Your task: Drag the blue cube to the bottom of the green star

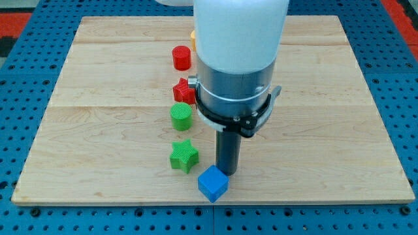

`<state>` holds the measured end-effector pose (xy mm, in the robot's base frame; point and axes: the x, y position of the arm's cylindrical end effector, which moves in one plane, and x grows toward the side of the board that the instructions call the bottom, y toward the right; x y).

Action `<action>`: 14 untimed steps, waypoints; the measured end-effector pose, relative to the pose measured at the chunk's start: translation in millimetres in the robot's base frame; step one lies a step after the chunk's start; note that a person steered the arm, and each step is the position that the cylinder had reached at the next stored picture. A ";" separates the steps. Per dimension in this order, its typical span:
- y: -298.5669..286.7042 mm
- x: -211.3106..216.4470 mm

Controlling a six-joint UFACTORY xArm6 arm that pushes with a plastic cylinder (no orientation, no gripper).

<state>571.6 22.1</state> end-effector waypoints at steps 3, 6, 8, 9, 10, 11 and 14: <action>66.6 28.9; -4.7 34.8; -38.1 34.8; -38.9 35.0; -38.8 46.4; -41.5 46.1; -67.8 38.2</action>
<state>609.8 -45.7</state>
